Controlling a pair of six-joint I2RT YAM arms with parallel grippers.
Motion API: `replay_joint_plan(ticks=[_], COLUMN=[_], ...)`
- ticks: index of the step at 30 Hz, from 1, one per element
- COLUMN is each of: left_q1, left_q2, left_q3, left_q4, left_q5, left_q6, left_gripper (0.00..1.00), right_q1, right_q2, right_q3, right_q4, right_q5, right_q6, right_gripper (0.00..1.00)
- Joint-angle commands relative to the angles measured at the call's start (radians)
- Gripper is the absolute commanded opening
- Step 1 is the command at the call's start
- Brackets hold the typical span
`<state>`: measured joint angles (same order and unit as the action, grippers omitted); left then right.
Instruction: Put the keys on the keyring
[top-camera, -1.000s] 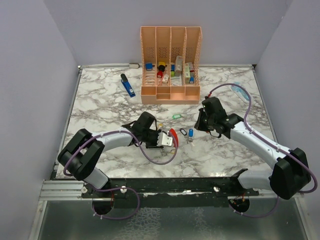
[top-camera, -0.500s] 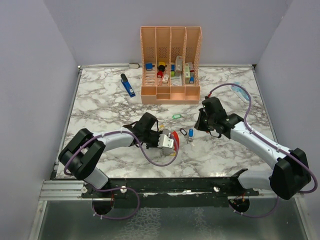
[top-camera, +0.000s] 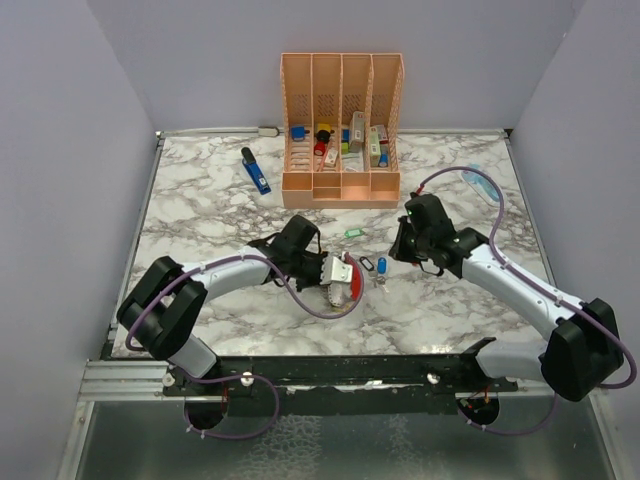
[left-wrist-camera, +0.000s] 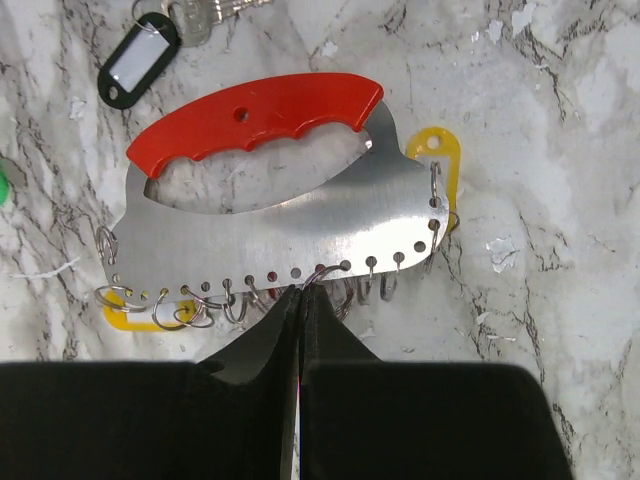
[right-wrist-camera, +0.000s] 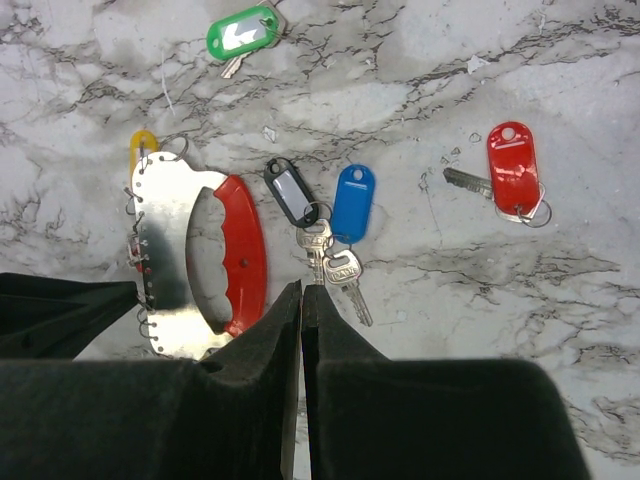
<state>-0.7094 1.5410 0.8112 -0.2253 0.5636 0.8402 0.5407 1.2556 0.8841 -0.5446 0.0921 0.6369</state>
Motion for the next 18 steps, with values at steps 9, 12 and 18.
replay_joint_plan(ticks=[9,12,18], left_q1=[-0.005,-0.003,0.005], left_q2=[-0.03,-0.035,-0.038], left_q3=[0.147,0.203,0.303], left_q4=[-0.142,-0.195,-0.322], left_q5=[0.111,0.14,0.158], left_q6=[-0.052,-0.051,0.0], left_gripper=[0.0,0.0,0.0], right_q1=[-0.005,-0.005,-0.004], right_q2=[-0.076,-0.116,-0.201], right_q3=[-0.111,-0.171,-0.223], right_q4=[0.25,0.355,0.484], right_q5=[-0.264,-0.378,-0.561], right_q6=[-0.133,-0.184,-0.282], right_gripper=[0.05,0.06,0.1])
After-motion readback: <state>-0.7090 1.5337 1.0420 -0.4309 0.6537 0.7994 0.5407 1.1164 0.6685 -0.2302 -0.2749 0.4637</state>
